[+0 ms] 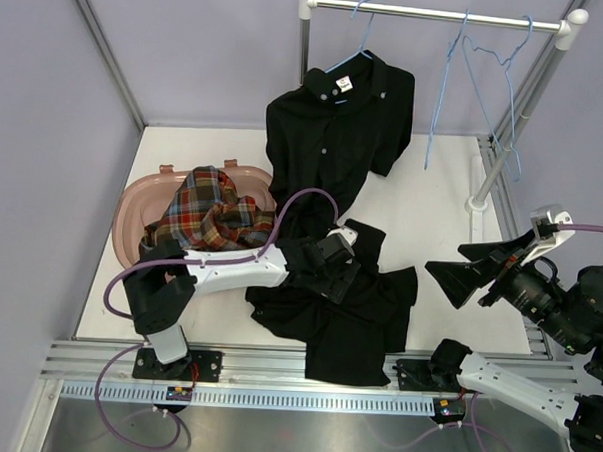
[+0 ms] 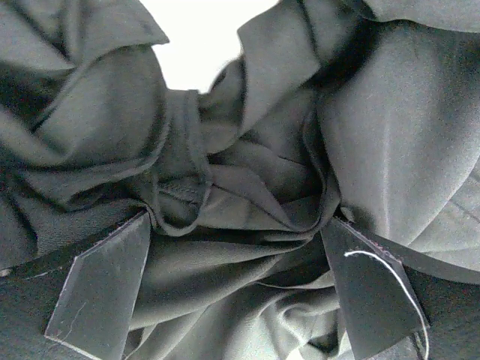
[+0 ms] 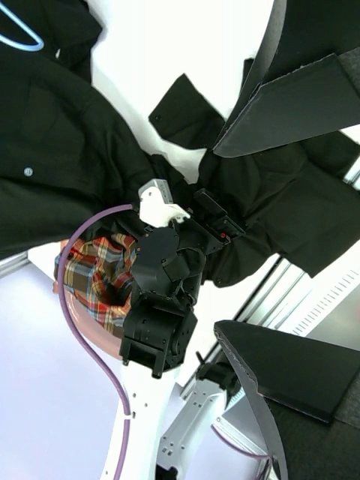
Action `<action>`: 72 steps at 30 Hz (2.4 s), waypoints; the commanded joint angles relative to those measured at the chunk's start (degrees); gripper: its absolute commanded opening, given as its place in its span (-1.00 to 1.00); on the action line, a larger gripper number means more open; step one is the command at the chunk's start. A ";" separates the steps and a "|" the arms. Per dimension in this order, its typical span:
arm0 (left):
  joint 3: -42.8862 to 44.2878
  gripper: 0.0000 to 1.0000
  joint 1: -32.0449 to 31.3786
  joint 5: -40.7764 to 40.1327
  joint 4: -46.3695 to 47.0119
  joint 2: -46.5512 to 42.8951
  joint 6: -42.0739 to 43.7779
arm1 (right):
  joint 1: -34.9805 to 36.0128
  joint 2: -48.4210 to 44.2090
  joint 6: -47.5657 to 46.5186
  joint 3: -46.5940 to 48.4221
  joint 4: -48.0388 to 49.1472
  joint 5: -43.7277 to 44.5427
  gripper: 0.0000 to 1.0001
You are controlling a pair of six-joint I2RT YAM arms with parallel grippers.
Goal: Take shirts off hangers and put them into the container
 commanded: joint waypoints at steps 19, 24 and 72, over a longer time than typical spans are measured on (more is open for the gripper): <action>-2.10 0.97 -8.12 9.12 7.62 -6.09 -3.42 | 0.06 -3.33 1.37 -8.40 3.43 0.31 0.99; -0.96 0.97 -8.12 9.32 5.51 -1.54 -2.71 | 0.06 -4.47 1.99 -8.75 3.44 -0.30 0.99; 25.84 -1.00 -7.07 -42.71 -1.52 -39.92 26.55 | 0.06 -3.07 -0.38 -9.54 7.83 0.31 0.99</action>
